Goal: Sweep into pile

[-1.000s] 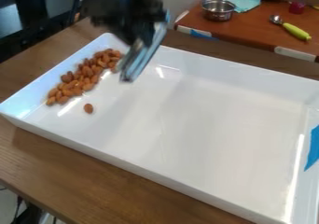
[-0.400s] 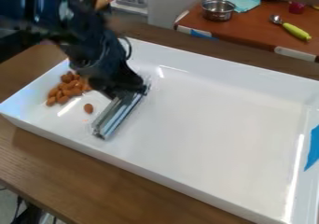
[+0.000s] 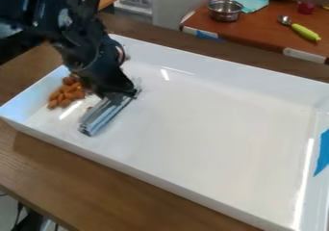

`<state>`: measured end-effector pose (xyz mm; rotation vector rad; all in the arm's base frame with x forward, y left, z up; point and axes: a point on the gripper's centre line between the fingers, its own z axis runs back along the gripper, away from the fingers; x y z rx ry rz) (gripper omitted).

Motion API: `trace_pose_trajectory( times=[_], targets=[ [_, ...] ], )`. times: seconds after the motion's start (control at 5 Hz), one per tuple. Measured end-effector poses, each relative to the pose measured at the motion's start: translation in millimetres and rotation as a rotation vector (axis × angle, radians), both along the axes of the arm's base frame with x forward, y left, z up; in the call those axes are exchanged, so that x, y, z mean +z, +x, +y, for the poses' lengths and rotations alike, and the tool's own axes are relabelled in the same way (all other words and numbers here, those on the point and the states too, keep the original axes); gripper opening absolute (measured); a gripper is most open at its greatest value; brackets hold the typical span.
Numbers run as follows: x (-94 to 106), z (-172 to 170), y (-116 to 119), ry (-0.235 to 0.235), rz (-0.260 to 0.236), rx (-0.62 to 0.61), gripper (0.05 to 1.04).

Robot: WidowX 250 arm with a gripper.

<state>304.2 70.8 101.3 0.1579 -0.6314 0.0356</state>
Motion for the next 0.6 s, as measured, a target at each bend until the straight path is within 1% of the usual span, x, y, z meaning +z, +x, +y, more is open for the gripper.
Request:
trace_pose_trajectory(
  times=[0.2,0.4,0.6],
  targets=[
    [0.1,14.9,-2.5,0.075,0.025,-0.019,0.308],
    [1.8,34.8,-6.9,0.179,0.049,-0.065,0.308],
    [14.6,36.6,-6.0,0.216,0.012,-0.081,0.308]
  ],
)
